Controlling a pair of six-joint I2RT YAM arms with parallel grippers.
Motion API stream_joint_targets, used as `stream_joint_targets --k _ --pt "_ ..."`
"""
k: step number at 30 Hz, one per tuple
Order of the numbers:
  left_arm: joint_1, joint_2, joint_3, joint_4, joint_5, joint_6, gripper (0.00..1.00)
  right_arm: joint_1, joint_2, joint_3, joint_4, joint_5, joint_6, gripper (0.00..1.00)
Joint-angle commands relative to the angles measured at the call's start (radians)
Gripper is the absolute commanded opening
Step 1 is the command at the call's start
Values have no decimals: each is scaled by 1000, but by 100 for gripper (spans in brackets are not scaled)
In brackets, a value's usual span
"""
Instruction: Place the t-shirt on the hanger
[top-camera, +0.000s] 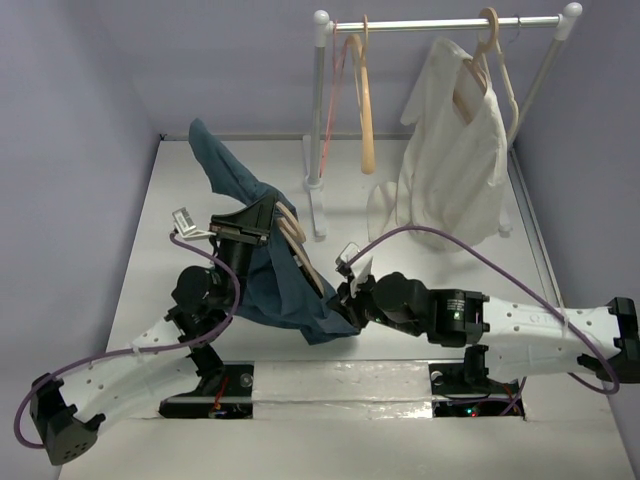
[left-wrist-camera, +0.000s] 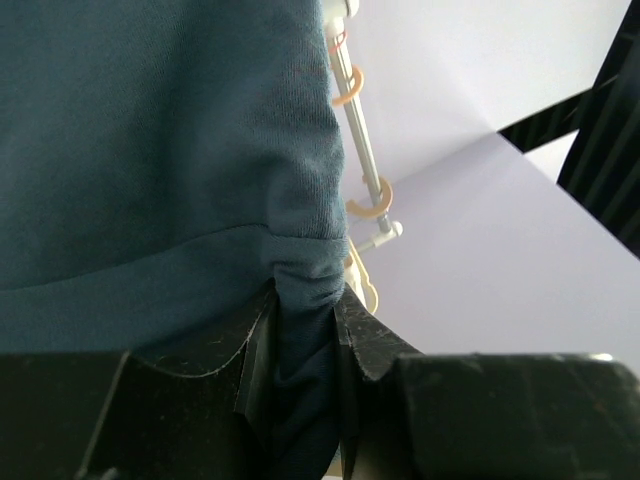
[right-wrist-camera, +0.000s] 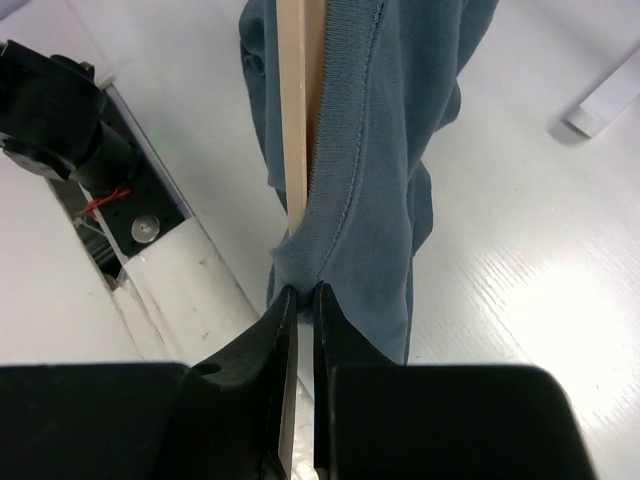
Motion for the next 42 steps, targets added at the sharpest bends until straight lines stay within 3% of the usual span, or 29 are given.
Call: stream_joint_targets --k 1,12,22,26,32,38,42 --pt "-14 -12 -40 -10 32 -18 0 -3 -2 131 135 72 -44 0" --pt "-14 -115 -29 -46 -54 74 0 -3 -111 42 -32 -117 110 0" --pt "-14 -110 -45 -43 -25 60 0 -3 -162 45 -60 -210 104 0" --pt "-14 -68 -57 -4 24 16 0 -3 -108 68 29 -180 65 0" --pt "-14 -25 -65 25 95 -38 0 -3 33 148 98 10 -30 0" --pt "-14 -29 -80 25 96 -58 0 -3 42 156 176 104 -71 0" --pt "-14 -29 -77 30 91 -59 0 -3 71 176 115 182 -61 2"
